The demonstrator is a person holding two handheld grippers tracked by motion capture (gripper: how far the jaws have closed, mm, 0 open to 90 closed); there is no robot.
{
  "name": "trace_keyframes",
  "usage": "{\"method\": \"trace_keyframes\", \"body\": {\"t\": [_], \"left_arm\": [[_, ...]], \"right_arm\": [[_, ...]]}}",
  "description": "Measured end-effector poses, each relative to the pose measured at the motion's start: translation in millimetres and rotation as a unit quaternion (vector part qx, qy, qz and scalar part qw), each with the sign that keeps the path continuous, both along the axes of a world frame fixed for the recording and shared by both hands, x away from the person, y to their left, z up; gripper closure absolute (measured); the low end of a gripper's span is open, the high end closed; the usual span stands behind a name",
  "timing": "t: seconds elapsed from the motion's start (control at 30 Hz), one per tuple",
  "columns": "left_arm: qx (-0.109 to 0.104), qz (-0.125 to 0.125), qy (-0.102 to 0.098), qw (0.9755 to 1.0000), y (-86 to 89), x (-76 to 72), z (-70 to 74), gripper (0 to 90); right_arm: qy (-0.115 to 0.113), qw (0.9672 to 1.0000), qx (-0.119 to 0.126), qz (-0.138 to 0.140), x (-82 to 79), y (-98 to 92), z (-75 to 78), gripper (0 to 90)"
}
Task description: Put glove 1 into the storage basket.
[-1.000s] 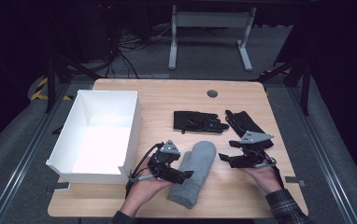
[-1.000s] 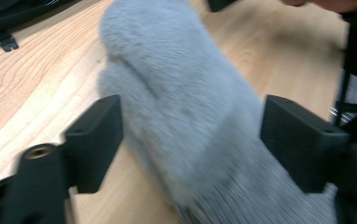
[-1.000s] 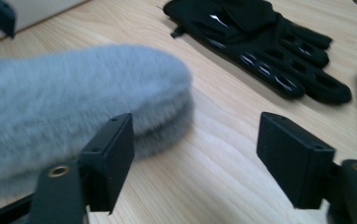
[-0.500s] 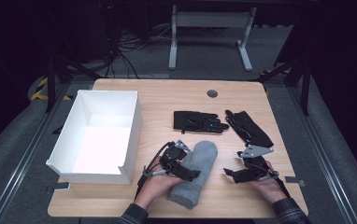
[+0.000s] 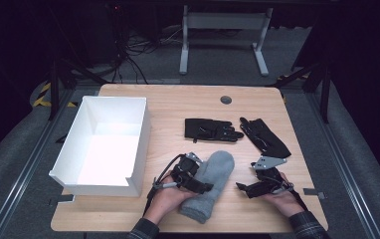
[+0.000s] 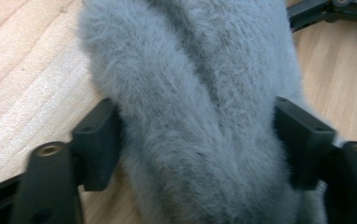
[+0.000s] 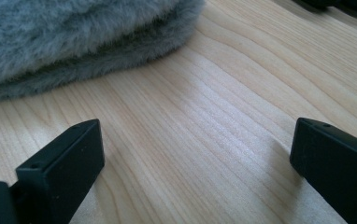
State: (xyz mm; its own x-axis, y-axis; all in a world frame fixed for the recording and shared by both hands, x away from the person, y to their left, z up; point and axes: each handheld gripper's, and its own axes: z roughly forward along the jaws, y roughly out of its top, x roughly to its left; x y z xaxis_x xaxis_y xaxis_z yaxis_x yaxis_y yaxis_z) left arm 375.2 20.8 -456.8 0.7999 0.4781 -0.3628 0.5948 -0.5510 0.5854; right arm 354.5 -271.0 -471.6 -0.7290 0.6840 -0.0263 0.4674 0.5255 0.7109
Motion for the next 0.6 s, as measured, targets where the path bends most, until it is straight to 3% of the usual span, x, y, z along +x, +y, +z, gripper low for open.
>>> {"method": "trace_keyframes", "body": {"t": [0.27,0.6], "left_arm": [[-0.009,-0.014,0.029,0.9994,0.8,2.6,-0.7,57.5],[-0.016,-0.015,0.032,0.9993,3.4,1.5,7.8,65.0]], "right_arm": [[0.000,1.0000,-0.001,-0.003,-0.3,0.3,-0.1,2.7],[0.000,1.0000,-0.003,-0.005,-0.5,0.9,0.0,2.3]]}}
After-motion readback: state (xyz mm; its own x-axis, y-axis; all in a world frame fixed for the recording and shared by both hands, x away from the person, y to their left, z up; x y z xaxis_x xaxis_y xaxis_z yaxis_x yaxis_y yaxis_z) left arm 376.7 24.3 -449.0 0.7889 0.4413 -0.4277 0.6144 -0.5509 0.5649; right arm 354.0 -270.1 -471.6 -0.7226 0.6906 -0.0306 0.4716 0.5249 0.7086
